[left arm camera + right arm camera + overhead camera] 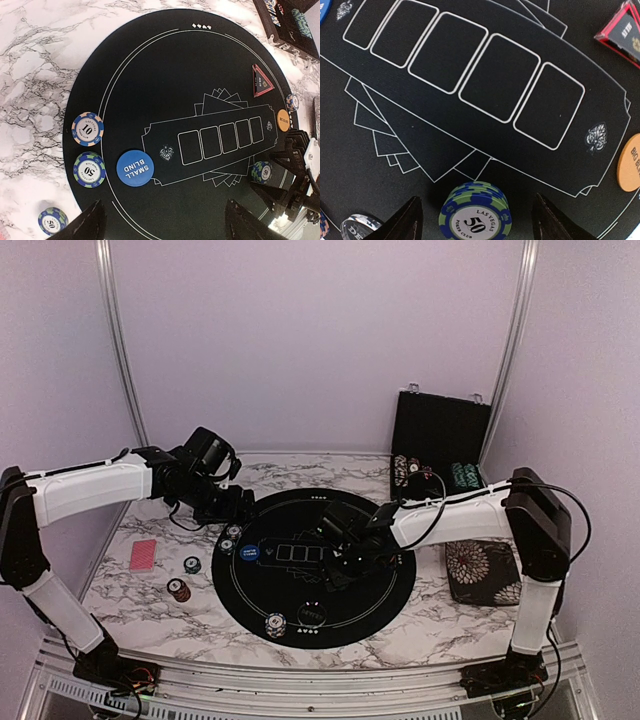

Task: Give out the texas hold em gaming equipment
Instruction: Move the pile of poker chips to the big blind area.

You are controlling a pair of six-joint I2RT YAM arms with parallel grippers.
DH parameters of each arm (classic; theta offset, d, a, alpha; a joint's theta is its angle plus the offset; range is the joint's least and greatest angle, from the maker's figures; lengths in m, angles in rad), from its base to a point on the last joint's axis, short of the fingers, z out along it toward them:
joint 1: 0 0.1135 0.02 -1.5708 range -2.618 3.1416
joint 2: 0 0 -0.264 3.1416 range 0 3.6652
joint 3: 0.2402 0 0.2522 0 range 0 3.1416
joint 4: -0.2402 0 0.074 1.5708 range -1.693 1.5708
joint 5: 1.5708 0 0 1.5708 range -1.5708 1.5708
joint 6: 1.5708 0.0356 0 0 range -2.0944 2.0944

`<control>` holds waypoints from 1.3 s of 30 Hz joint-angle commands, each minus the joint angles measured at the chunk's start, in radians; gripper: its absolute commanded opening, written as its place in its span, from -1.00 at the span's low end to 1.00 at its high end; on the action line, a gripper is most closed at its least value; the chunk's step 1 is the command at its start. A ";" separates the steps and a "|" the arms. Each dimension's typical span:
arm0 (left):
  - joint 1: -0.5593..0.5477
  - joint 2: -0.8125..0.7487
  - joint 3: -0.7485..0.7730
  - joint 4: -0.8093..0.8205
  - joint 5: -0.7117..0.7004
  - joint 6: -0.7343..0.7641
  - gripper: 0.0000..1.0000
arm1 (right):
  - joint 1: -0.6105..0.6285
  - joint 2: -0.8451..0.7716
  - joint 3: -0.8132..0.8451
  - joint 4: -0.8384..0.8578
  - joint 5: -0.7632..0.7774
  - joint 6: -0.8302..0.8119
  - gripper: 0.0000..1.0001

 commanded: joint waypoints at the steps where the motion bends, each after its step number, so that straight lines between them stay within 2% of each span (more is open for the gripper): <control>1: 0.009 -0.029 -0.015 0.028 0.022 0.017 0.67 | 0.002 0.020 0.036 -0.007 0.006 0.023 0.42; 6: 0.011 -0.029 -0.014 0.030 0.026 0.018 0.65 | 0.002 0.020 0.015 0.003 0.004 0.031 0.37; 14: 0.011 -0.031 -0.016 0.028 0.030 0.019 0.64 | 0.003 0.029 0.009 -0.003 0.006 0.048 0.18; 39: 0.012 -0.023 -0.025 0.028 0.031 0.027 0.62 | 0.050 0.084 0.073 -0.091 0.084 0.074 0.01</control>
